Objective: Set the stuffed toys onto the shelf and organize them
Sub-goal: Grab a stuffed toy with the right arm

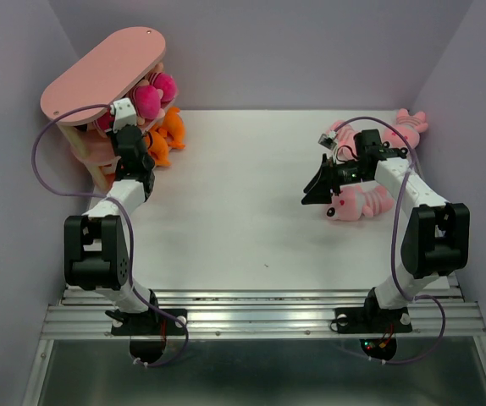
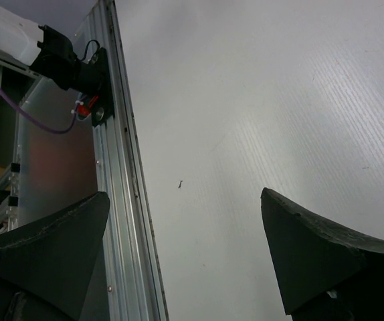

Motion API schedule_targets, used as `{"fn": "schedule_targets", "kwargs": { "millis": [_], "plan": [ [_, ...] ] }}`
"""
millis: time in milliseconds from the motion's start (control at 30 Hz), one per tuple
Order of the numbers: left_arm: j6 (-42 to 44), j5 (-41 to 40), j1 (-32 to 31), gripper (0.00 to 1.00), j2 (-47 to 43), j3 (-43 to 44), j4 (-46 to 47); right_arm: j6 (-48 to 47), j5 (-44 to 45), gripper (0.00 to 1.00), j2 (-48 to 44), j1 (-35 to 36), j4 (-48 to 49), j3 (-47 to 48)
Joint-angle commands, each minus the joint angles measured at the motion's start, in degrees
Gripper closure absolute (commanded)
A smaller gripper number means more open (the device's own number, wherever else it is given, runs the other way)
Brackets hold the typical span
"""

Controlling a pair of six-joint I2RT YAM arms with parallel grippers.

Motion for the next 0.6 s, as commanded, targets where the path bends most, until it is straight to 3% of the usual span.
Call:
{"fn": "schedule_targets", "kwargs": {
  "millis": [0, 200, 567],
  "plan": [
    [0.44, -0.34, -0.24, 1.00, -3.11, 1.10, 3.81, -1.46, -0.85, 0.00, -0.33, -0.89, -0.58, 2.24],
    [-1.49, 2.29, -0.41, 1.00, -8.38, -0.66, 1.44, -1.81, -0.85, 0.00, -0.41, -0.89, -0.94, 2.42],
    [-10.72, 6.33, -0.59, 1.00, -18.41, 1.27, -19.65, -1.90, -0.76, 0.00, -1.20, -0.89, -1.02, 2.50]
  ]
}}
